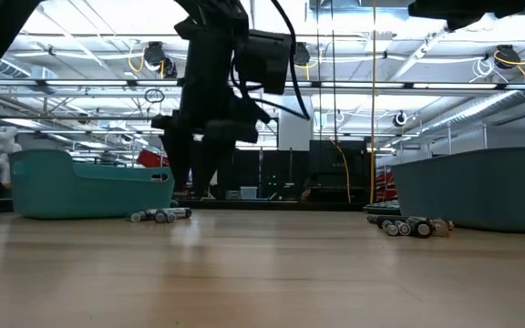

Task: Sort batteries
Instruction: Put the silver battery into the green bin

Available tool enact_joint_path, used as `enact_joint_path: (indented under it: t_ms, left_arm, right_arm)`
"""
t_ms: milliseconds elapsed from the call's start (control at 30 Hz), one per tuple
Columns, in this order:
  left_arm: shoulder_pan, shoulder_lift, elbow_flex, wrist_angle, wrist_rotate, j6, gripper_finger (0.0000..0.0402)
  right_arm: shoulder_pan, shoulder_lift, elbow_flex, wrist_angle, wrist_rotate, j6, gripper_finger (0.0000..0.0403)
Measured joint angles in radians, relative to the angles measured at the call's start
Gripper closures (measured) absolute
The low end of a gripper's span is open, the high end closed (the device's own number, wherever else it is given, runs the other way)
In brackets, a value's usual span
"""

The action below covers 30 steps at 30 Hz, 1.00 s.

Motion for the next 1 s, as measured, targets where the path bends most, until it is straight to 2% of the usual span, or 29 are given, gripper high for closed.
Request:
enact_joint_path:
  t_ms: [433,733,833,1000]
  left_arm:
    - [0.018,0.096,0.001,-0.016,0.011,0.080,0.0165]
    - [0.030,0.101,-0.002,0.019,0.029,0.196,0.0166]
    - [0.030,0.102,-0.002,0.032,0.029,0.281,0.0183]
    - [0.029,0.103,-0.002,0.054,0.030,0.382,0.0232]
  right_arm:
    - [-0.012,0.000,0.000,0.000,-0.004,0.000,0.0325]
    - [-0.012,0.000,0.000,-0.001,-0.003,-0.001,0.0325]
    - [-0.012,0.000,0.000,-0.002,-0.003,0.000,0.0325]
    - [-0.012,0.000,0.000,-0.003,-0.003,0.000,0.0325]
